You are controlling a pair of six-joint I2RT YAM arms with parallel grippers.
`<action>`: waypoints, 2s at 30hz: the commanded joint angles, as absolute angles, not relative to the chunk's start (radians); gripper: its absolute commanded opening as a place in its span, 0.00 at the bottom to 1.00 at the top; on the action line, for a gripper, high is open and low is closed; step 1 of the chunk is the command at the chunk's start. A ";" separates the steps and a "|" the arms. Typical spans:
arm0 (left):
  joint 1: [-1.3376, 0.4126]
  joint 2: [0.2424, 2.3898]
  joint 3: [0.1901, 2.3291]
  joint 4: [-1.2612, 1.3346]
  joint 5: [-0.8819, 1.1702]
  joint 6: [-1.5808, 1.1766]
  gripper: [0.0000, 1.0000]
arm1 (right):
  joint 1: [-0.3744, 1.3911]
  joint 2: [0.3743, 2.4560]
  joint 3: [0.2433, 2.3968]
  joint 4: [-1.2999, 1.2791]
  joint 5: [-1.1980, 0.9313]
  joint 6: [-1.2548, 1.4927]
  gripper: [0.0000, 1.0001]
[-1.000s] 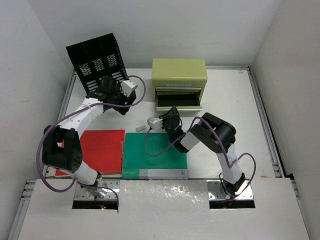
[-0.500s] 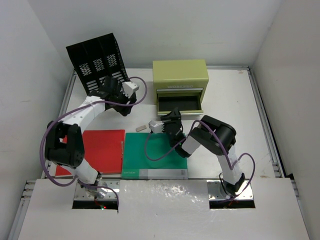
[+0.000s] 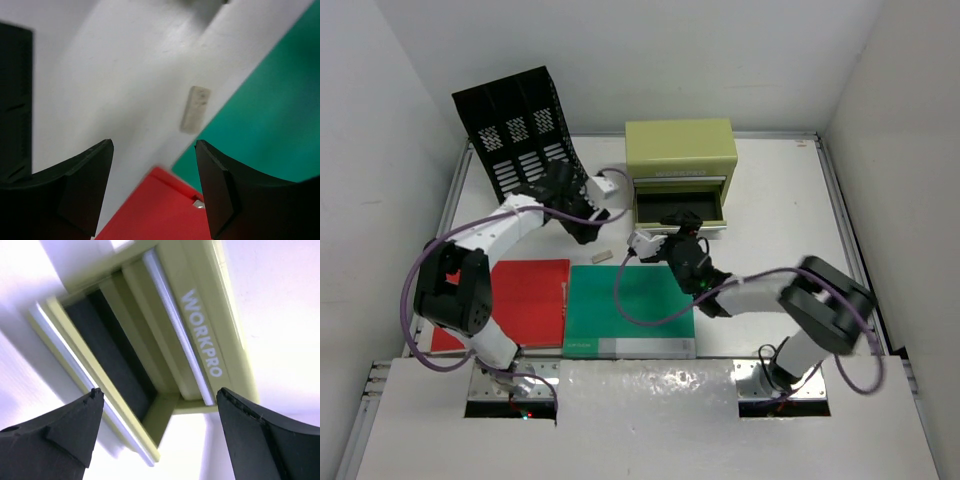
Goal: Organize the desk
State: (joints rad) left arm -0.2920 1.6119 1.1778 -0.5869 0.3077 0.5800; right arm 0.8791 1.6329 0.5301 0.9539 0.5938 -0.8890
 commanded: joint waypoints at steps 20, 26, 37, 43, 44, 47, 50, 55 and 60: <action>-0.411 1.904 1.164 -0.505 0.327 0.557 0.48 | 0.626 0.896 0.279 0.388 0.422 0.032 0.89; -0.411 1.913 1.184 -0.499 0.270 0.531 0.00 | 0.574 0.902 0.308 0.244 0.459 0.167 0.89; -0.483 1.649 1.383 -0.586 0.262 0.488 0.00 | 0.459 1.032 0.327 0.228 0.175 0.423 0.66; -0.640 1.828 1.633 -0.607 0.163 0.505 0.00 | 0.456 1.097 0.318 0.287 0.199 0.491 0.56; -0.658 1.860 1.697 -0.610 0.141 0.506 0.00 | 0.456 1.094 0.296 0.302 0.207 0.498 0.55; -0.689 1.985 1.807 -0.624 0.097 0.518 0.00 | 0.456 1.110 0.272 0.363 0.198 0.514 0.53; -0.715 2.071 1.882 -0.618 0.045 0.518 0.00 | 0.457 1.161 0.278 0.379 0.178 0.503 0.54; -0.735 2.149 1.893 -0.558 -0.067 0.548 0.05 | 0.456 1.232 0.268 0.440 0.170 0.508 0.54; -0.735 2.198 1.891 -0.497 -0.106 0.549 0.09 | 0.456 1.307 0.301 0.451 0.135 0.480 0.54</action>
